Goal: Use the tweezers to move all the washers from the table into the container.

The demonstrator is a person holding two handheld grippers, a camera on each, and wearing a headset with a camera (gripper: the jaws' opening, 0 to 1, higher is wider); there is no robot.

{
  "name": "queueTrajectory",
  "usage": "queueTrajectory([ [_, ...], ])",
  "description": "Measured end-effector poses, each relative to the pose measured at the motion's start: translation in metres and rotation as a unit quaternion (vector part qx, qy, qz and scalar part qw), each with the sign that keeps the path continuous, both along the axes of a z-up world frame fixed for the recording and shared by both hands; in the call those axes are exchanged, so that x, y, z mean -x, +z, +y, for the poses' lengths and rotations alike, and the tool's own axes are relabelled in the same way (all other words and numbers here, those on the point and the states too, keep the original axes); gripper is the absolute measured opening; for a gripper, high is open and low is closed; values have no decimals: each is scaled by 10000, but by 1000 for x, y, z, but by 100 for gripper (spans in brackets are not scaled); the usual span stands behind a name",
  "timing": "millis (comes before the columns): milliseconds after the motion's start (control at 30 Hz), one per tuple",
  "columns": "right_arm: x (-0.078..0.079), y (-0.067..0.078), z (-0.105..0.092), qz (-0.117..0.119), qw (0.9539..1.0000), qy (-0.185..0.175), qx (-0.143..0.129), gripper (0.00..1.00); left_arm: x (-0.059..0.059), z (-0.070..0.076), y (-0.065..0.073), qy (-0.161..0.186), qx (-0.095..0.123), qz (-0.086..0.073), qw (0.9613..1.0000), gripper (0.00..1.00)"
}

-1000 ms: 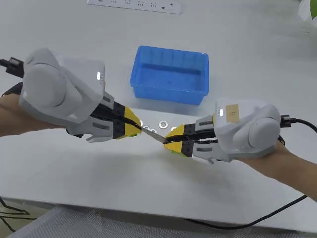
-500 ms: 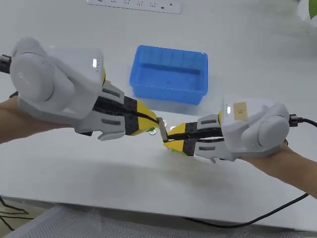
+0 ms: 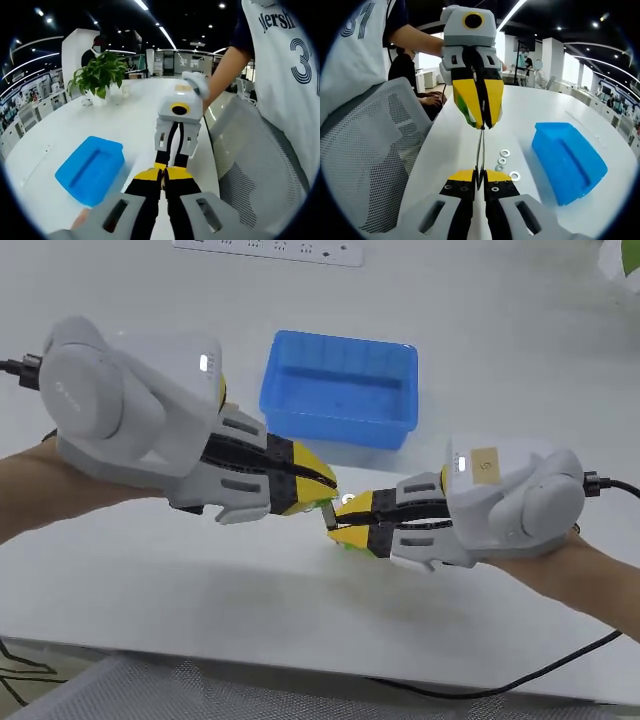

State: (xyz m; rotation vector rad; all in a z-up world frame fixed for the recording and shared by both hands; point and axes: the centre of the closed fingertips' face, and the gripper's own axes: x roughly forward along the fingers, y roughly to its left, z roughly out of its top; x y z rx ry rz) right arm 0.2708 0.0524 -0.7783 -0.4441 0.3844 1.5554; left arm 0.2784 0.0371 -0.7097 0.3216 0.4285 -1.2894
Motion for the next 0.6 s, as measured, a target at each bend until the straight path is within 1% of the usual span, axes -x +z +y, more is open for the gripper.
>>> queueTrajectory([
  [100, 1, 0, -1, 21, 10000, 4, -18, 7, 4, -3, 1, -51, 99, 95, 9999, 5],
  [233, 0, 0, -2, 27, 10000, -8, -20, 7, 3, -9, 2, -49, 199, 80, 9998, 5],
  [300, 0, 0, -4, -40, 10000, 28, 29, 8, 3, -13, 2, -65, 268, 55, 9996, 5],
  [367, 1, -1, -5, -78, 9999, 81, 91, 9, 2, -17, 2, -41, 429, 105, 9990, 5],
  [400, 2, -1, -5, -125, 9998, 116, 123, 10, 1, -18, 2, -32, 468, 110, 9988, 5],
  [467, 1, -1, -6, -135, 9997, 127, 164, 10, 1, -20, 2, -21, 506, 99, 9987, 5],
  [533, 3, -2, -6, -90, 9996, 167, 210, 11, 3, -22, 2, -75, 547, 126, 9984, 5],
  [600, 3, -2, -7, -153, 9993, 243, 257, 11, 4, -24, 2, -94, 558, 106, 9983, 5],
])
